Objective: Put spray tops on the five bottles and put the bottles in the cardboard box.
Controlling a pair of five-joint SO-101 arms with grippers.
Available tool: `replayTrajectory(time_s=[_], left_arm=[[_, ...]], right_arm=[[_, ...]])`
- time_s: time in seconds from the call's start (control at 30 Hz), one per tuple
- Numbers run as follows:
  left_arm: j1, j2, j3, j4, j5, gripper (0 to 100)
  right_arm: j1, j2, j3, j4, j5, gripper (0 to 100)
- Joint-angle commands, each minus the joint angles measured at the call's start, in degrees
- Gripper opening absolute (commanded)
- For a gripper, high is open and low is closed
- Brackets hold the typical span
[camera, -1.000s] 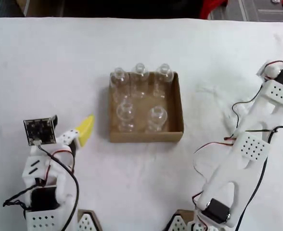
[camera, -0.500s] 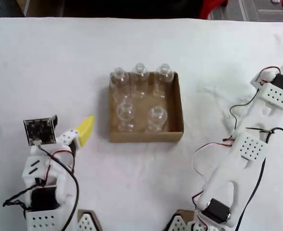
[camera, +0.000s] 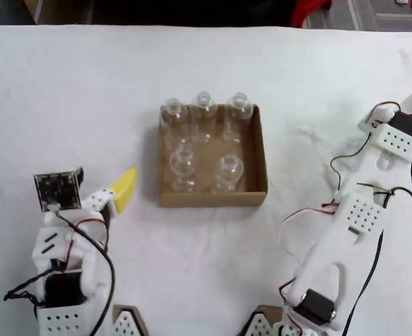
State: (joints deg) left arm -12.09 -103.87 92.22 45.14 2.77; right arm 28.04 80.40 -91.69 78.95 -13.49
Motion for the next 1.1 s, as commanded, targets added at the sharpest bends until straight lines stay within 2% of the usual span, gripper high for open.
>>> replayTrajectory(time_s=[0.0, 0.27, 1.07], left_arm=[[1.01, -0.40, -0.26, -1.32, -0.79, 36], [1.01, -0.40, -0.26, -1.32, -0.79, 36], [1.01, -0.40, -0.26, -1.32, -0.79, 36]], right_arm=[[1.01, -1.10, -0.88, -0.13, -0.44, 18.0], [3.56, -0.57, -0.70, -6.64, -0.09, 17.0], [1.27, -0.40, -0.26, -5.85, 0.00, 16.9]])
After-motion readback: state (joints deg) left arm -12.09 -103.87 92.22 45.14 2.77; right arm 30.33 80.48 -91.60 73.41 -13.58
